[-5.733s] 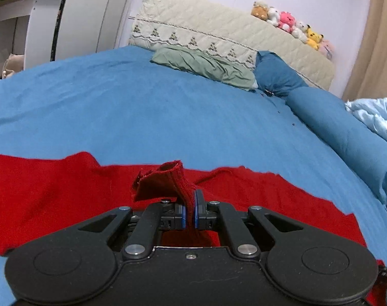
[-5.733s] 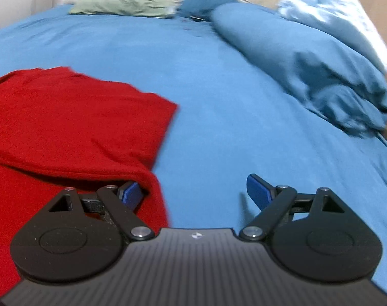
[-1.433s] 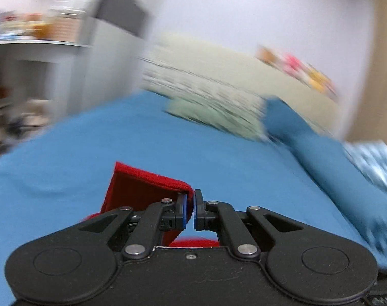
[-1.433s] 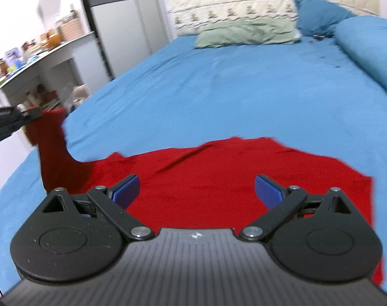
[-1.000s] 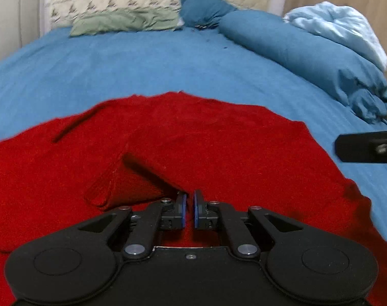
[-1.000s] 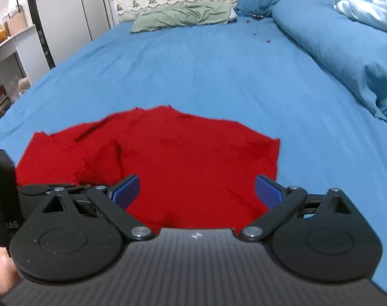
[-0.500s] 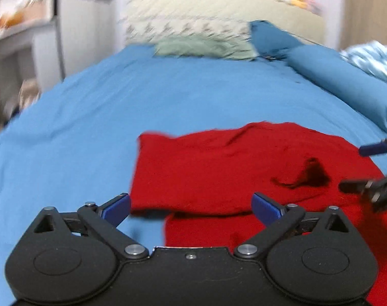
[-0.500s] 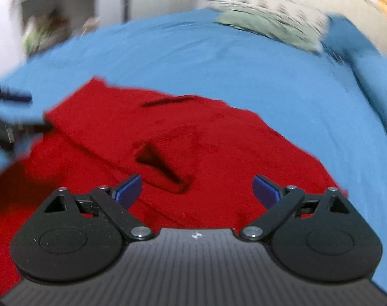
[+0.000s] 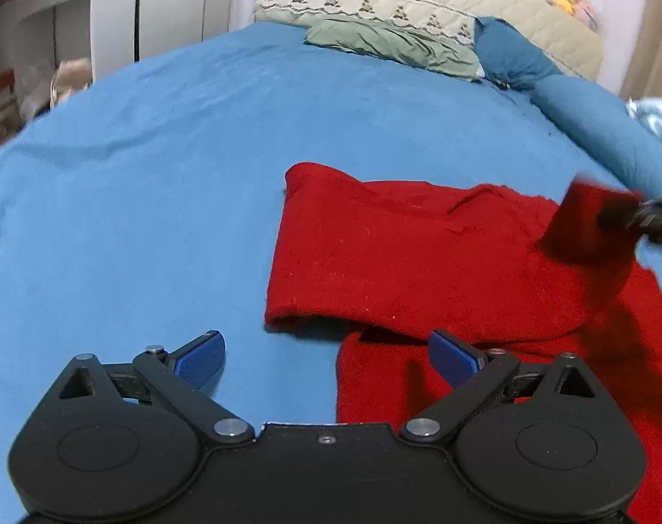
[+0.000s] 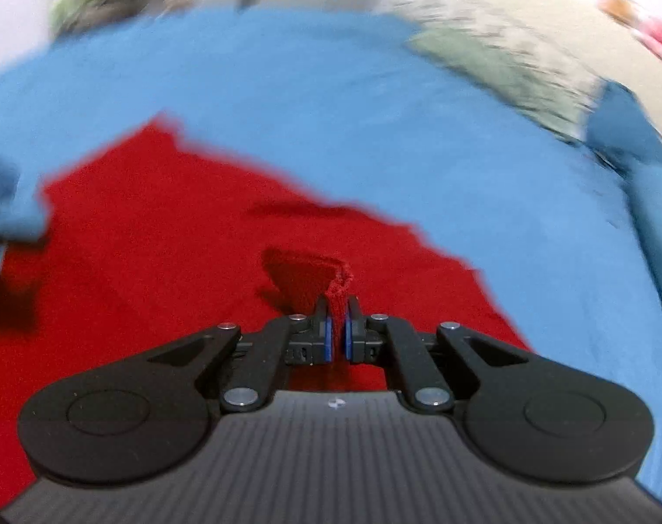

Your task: Fold small clothes

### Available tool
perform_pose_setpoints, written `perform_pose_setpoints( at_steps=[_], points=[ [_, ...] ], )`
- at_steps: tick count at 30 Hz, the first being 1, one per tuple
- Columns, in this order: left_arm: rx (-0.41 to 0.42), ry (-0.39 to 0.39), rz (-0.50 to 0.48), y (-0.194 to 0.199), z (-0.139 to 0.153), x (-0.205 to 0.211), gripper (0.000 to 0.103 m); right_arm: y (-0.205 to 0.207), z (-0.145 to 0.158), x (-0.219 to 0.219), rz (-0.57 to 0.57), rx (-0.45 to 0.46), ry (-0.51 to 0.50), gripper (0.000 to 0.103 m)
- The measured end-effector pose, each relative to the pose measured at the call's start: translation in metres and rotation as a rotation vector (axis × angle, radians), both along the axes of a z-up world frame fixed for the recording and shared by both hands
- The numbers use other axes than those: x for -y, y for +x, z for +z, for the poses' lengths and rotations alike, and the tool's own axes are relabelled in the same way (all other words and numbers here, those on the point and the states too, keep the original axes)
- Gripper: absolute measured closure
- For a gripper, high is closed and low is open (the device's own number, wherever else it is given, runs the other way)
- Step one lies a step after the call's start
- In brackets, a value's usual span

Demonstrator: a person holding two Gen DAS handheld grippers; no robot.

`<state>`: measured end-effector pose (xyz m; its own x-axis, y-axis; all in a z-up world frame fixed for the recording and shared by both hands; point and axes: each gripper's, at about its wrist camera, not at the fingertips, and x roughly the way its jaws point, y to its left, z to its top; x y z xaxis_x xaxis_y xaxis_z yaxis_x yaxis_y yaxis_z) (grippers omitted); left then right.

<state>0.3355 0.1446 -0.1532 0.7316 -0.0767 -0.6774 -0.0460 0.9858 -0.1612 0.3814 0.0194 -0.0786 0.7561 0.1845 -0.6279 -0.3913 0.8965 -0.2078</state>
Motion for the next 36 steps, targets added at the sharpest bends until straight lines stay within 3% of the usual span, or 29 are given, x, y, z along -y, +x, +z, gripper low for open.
perform_pose_setpoints(
  at_steps=[4,8,15,20,23,25,26,27,32,36],
  points=[
    [0.014,0.001,0.010,0.011,-0.007,0.003,0.002,0.001,0.037,0.055,-0.183,0.064,0.134,0.083],
    [0.031,0.002,0.028,0.017,-0.012,0.009,0.003,-0.009,0.048,0.100,-0.301,0.118,0.113,0.083],
    [0.020,0.051,0.052,0.016,-0.014,0.010,0.008,-0.021,0.029,0.163,-0.463,0.052,0.173,0.083],
    [-0.001,0.071,0.040,0.010,-0.008,0.008,0.010,-0.036,-0.005,0.184,-0.526,-0.040,0.240,0.082],
    [0.046,0.080,0.002,0.000,0.003,0.014,0.009,-0.045,-0.026,0.191,-0.525,-0.072,0.273,0.072],
    [0.098,0.091,-0.037,-0.005,0.015,0.024,0.009,-0.058,-0.029,0.191,-0.538,-0.066,0.261,0.041],
    [0.128,0.088,-0.064,-0.007,0.021,0.030,0.006,-0.066,-0.030,0.191,-0.538,-0.047,0.261,0.021],
    [0.149,0.082,-0.087,-0.008,0.025,0.036,0.004,-0.073,-0.029,0.189,-0.526,-0.014,0.261,0.014],
    [0.145,0.077,-0.224,0.003,0.020,0.068,0.001,-0.074,-0.038,0.167,-0.392,0.003,0.253,0.014],
    [0.064,0.104,-0.269,0.019,-0.005,0.080,0.002,-0.054,-0.058,0.160,-0.393,-0.041,0.255,0.014]
  ],
)
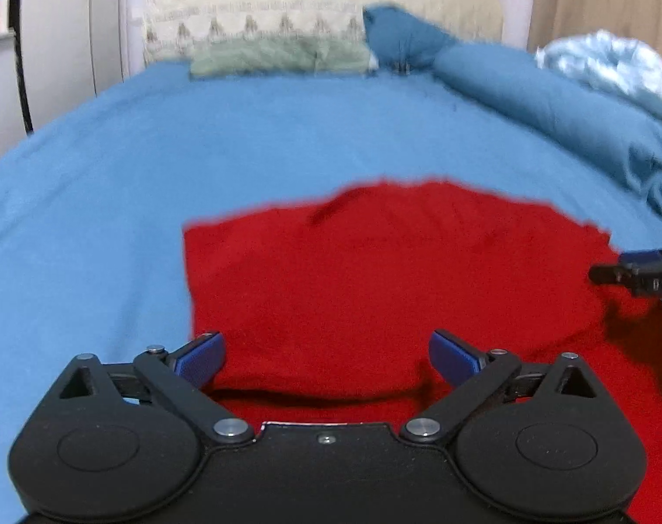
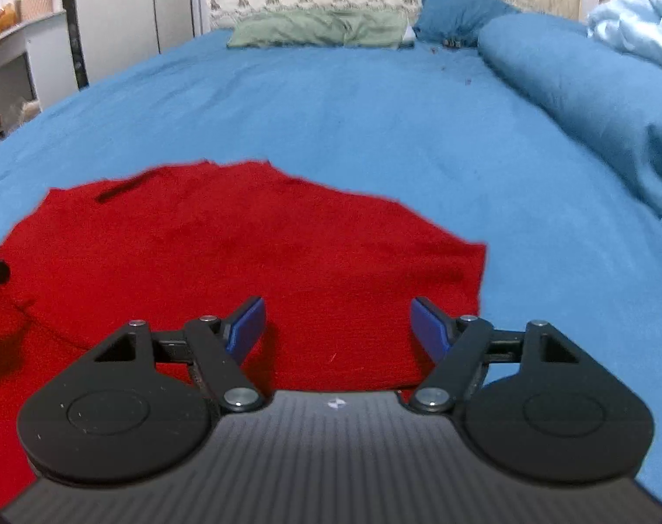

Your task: Fold small clothes

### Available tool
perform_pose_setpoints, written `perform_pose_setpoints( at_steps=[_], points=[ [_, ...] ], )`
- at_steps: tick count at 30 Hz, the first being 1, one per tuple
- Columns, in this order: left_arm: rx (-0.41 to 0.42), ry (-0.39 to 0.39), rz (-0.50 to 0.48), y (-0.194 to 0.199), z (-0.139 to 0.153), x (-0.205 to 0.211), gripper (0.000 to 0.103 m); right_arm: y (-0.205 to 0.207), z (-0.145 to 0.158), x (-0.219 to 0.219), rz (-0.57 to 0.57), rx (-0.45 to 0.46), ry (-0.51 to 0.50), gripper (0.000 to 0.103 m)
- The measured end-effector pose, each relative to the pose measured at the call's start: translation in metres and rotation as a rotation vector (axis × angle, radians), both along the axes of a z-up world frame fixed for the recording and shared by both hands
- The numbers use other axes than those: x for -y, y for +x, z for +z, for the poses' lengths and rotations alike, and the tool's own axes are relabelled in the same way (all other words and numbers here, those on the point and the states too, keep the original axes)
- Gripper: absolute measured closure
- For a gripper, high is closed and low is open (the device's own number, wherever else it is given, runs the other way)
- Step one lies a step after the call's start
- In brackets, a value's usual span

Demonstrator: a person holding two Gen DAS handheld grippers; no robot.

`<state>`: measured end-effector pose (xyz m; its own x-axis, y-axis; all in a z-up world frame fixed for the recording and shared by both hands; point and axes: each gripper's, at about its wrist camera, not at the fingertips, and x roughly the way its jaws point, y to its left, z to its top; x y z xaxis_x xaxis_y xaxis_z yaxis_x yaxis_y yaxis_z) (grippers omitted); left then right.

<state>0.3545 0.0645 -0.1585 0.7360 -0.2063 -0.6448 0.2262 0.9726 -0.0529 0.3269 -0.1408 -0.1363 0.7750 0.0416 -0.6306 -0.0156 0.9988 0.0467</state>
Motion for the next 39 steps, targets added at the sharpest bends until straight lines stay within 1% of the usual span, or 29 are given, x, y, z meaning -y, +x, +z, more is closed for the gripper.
perform_pose_setpoints(
  at_steps=[1,2,4,5,8,11,13,14,16,19,21,24,26,29,31,33,36,39],
  points=[
    [-0.027,0.003,0.009,0.003,-0.008,-0.001,0.003,0.004,-0.005,0.001,-0.021,-0.016,0.000,0.014],
    [-0.027,-0.001,0.009,0.004,-0.012,-0.003,0.002,0.004,-0.012,0.005,-0.043,-0.033,0.012,0.013],
    [-0.015,0.004,0.004,0.002,-0.012,-0.003,0.002,-0.001,-0.022,0.018,-0.067,-0.016,0.084,0.013],
    [-0.020,0.016,0.002,0.002,-0.012,-0.001,0.002,-0.005,-0.024,0.022,-0.069,-0.004,0.094,0.014],
    [-0.038,0.026,0.011,0.005,-0.011,0.000,0.002,-0.016,-0.027,0.023,-0.050,0.024,0.074,0.014],
    [-0.054,0.044,0.023,0.006,-0.002,0.003,0.002,-0.018,-0.025,0.031,-0.047,0.024,0.092,0.014],
    [-0.047,0.079,0.027,0.001,0.005,0.006,0.002,-0.019,-0.022,0.038,-0.045,0.021,0.120,0.014],
    [-0.039,0.096,0.033,-0.005,0.012,0.008,0.002,-0.020,-0.019,0.039,-0.045,0.018,0.119,0.015],
    [-0.019,0.100,0.040,-0.016,0.030,0.009,0.002,-0.026,-0.009,0.042,-0.059,0.024,0.121,0.013],
    [0.026,0.088,0.053,-0.043,0.068,0.007,0.002,-0.048,0.023,0.049,-0.060,0.069,0.158,0.013],
    [0.065,0.092,0.060,-0.066,0.093,0.006,0.002,-0.070,0.051,0.052,-0.061,0.106,0.155,0.012],
    [0.096,0.092,0.072,-0.103,0.126,0.002,0.002,-0.108,0.091,0.055,-0.055,0.139,0.170,0.011],
    [0.101,0.094,0.092,-0.131,0.143,-0.002,0.002,-0.133,0.113,0.058,-0.042,0.144,0.178,0.011],
    [0.101,0.107,0.106,-0.174,0.160,-0.010,0.002,-0.175,0.140,0.058,-0.031,0.140,0.163,0.009],
    [0.096,0.089,0.110,-0.207,0.165,-0.021,0.002,-0.204,0.151,0.059,-0.023,0.125,0.178,0.008],
    [0.074,0.050,0.120,-0.231,0.162,-0.033,0.002,-0.229,0.154,0.060,-0.010,0.100,0.209,0.008],
    [0.034,0.007,0.140,-0.267,0.147,-0.047,0.002,-0.263,0.145,0.061,-0.004,0.063,0.221,0.008],
    [-0.010,-0.016,0.154,-0.294,0.124,-0.055,0.002,-0.294,0.128,0.058,-0.004,0.031,0.188,0.008]
  ],
)
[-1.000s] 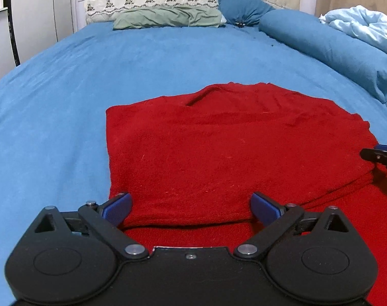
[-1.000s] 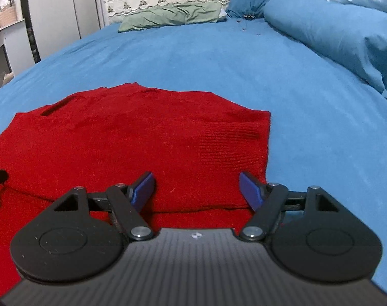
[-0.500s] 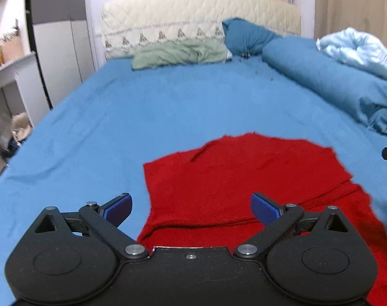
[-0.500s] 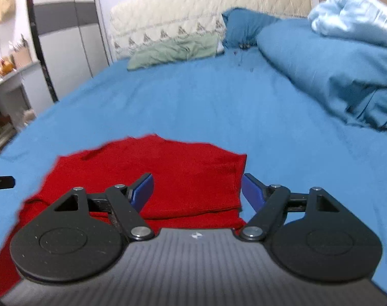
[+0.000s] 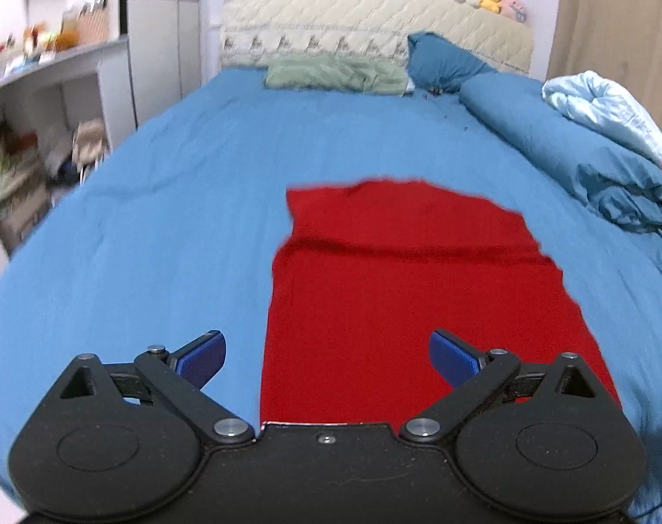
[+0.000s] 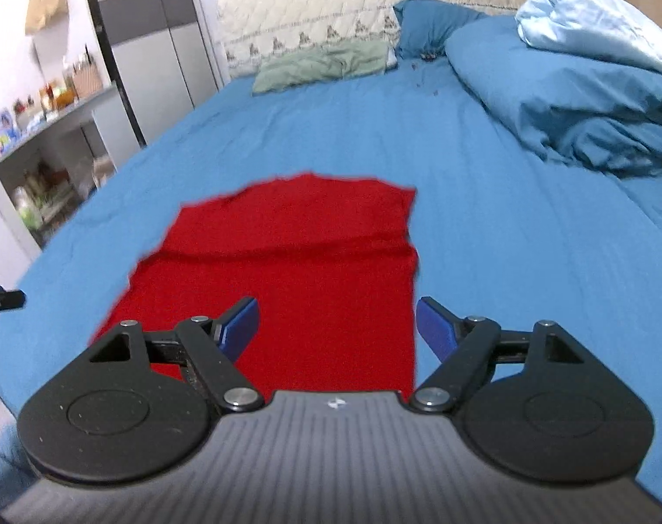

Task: Fold small clothes
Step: 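Move both tools to the ribbed hem of the folded sweater, then grasp the hem with both tools and lift it toward the collar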

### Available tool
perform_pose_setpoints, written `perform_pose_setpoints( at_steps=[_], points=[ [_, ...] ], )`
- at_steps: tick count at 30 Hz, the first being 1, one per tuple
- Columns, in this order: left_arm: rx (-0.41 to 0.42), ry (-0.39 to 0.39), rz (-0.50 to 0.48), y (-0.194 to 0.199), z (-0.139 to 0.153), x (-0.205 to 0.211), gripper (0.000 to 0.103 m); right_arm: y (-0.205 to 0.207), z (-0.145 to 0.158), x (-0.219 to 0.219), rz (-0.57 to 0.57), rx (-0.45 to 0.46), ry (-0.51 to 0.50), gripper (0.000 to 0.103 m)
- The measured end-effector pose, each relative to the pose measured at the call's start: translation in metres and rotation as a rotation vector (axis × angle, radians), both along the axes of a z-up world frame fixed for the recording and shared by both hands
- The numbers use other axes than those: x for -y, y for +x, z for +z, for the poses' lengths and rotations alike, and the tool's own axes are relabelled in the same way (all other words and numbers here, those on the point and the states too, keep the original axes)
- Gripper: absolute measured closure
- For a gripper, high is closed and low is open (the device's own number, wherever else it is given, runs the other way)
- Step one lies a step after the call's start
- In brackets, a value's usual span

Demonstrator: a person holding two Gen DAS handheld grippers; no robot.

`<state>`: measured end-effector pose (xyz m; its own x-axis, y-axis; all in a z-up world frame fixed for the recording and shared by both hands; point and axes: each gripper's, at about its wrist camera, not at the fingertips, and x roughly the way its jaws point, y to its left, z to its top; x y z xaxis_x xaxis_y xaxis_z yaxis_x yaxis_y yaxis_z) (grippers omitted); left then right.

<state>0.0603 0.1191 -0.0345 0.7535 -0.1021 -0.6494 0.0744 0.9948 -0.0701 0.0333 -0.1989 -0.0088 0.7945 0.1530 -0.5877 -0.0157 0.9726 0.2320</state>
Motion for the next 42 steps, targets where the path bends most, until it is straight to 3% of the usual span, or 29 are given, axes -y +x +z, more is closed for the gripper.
perform_pose_setpoints(
  at_steps=[6,8,17,19,23,27,37,42],
  points=[
    [-0.116,-0.058,0.040,-0.022,-0.057,-0.010,0.007,-0.048,-0.057,-0.013,-0.024,-0.106,-0.025,0.010],
    [-0.140,-0.058,0.050,-0.021,-0.070,-0.012,0.012,-0.057,-0.074,-0.016,-0.046,-0.141,-0.022,0.011],
    [-0.225,-0.052,0.057,-0.017,-0.109,-0.010,0.029,-0.066,-0.125,-0.030,-0.095,-0.225,0.005,0.018],
    [-0.235,-0.052,0.059,-0.015,-0.112,-0.011,0.029,-0.064,-0.130,-0.033,-0.100,-0.237,-0.003,0.023],
    [-0.258,-0.043,0.062,-0.011,-0.120,-0.014,0.035,-0.061,-0.142,-0.032,-0.114,-0.278,0.006,0.051],
    [-0.271,-0.063,0.070,-0.011,-0.122,-0.019,0.036,-0.064,-0.143,-0.026,-0.112,-0.305,0.017,0.065],
    [-0.287,-0.066,0.059,-0.001,-0.124,-0.022,0.036,-0.075,-0.133,-0.009,-0.144,-0.261,0.141,0.059],
    [-0.293,-0.053,0.050,0.001,-0.127,-0.020,0.037,-0.068,-0.143,-0.006,-0.162,-0.296,0.171,0.057]
  ],
)
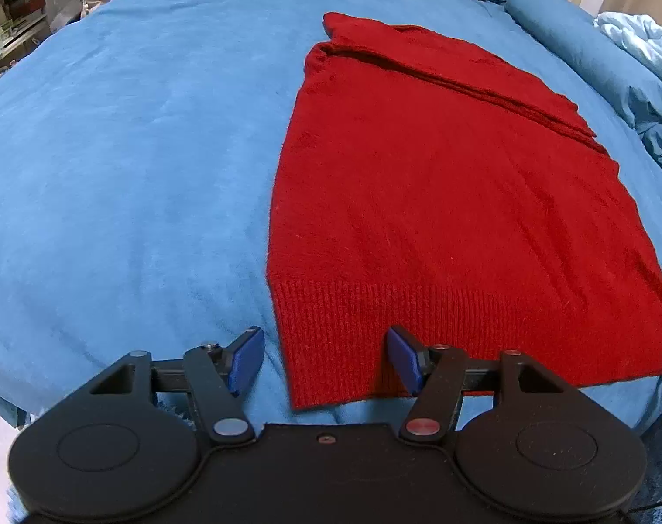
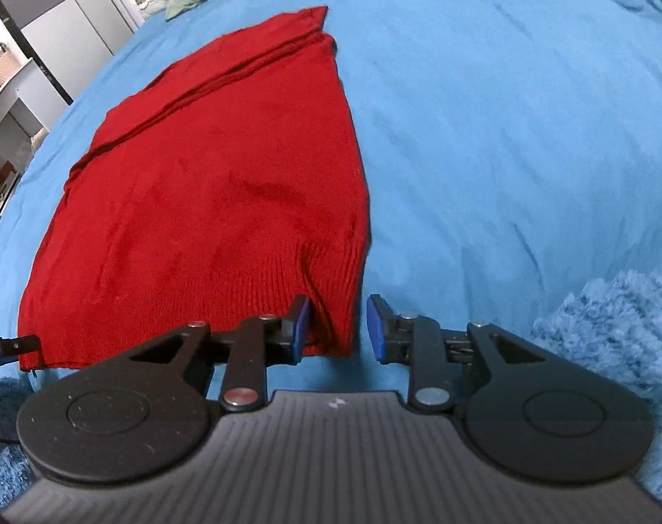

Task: Fold small clothes
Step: 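Grasp the hem with both tools and lift it toward the collar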

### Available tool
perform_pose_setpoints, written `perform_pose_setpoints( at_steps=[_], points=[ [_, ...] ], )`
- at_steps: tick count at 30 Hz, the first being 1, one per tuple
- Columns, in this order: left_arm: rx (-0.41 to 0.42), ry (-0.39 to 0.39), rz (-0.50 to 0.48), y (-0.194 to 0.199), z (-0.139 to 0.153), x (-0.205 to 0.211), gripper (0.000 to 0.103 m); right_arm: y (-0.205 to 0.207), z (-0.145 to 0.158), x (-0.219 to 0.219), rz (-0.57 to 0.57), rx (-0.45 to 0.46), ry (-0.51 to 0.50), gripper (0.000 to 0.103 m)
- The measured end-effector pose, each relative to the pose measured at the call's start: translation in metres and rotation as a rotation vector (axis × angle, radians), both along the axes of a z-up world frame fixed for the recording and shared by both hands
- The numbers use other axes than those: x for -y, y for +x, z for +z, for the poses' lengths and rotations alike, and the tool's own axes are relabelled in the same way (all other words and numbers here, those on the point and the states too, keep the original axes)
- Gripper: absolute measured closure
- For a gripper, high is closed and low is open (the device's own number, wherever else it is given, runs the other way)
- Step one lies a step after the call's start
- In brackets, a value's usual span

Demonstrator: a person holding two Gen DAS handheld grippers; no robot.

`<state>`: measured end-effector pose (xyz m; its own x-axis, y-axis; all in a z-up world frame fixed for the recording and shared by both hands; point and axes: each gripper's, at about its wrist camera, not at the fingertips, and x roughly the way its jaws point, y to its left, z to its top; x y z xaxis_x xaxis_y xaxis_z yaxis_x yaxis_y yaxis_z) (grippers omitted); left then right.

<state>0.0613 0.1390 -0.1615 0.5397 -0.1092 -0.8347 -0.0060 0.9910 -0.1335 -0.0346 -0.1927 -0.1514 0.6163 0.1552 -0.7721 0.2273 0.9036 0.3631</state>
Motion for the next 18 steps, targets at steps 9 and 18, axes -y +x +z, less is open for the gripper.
perform_pose_setpoints(
  at_steps=[9,18],
  points=[
    [0.001,-0.026,0.008,-0.002,0.002,-0.001,0.092,0.007,-0.006,-0.007,0.040,-0.015,-0.022,0.075],
    [0.120,-0.155,0.053,-0.019,0.053,-0.015,0.097,-0.006,0.026,0.009,0.000,0.092,0.049,0.081]
  ],
)
